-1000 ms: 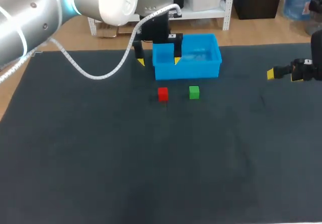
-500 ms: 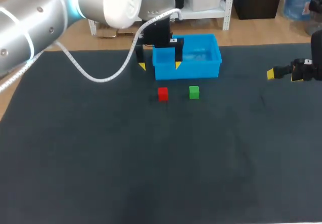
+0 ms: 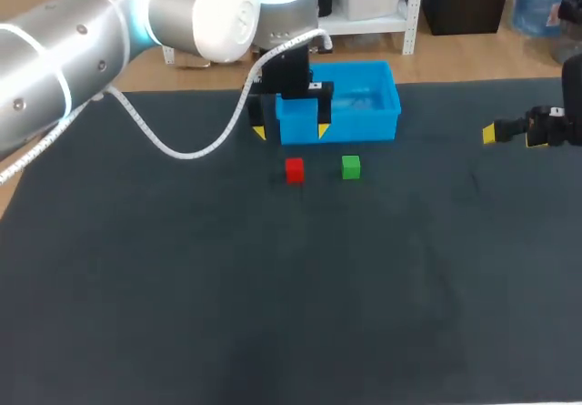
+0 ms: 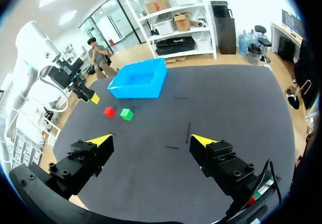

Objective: Use the left arm to pick the red cube and place it into the blue plastic box first, then use the right arm to grasp the green cube and put it into the same blue plastic box after the first action is fully finished.

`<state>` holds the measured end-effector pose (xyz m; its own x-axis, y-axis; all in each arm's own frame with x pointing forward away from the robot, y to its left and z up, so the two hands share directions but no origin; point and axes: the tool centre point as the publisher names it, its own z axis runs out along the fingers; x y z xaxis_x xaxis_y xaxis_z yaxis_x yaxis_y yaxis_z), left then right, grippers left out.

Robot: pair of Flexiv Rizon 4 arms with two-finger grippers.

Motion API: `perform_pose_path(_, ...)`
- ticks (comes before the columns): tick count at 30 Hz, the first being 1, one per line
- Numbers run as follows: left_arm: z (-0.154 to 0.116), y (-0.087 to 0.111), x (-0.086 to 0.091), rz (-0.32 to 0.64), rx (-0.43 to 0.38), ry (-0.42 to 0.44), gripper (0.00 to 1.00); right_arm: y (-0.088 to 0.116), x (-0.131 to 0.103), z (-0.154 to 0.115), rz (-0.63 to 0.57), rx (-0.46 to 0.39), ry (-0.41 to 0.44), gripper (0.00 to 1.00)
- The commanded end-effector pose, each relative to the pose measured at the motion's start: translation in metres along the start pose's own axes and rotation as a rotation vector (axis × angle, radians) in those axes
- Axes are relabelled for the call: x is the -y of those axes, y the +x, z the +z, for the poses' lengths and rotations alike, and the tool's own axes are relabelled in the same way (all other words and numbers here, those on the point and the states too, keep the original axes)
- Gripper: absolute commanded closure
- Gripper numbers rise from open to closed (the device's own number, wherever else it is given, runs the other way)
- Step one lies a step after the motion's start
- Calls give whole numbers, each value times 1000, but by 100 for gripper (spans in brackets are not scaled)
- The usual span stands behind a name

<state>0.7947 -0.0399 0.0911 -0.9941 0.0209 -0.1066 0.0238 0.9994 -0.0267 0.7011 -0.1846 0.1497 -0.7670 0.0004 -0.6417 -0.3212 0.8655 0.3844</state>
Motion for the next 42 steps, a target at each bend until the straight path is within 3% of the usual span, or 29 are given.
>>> perform_pose_path(1,7,-3,2,-2,-13,0,0,0,0,-1,-1,0,0,0)
perform_pose_path(17,24,-6,9,-19,-35,1,0,0,0,-1,-1,0,0,0)
perform_pose_path(42,59,-5,2,-57,-93,-14,0,0,0,-1,-1,0,0,0)
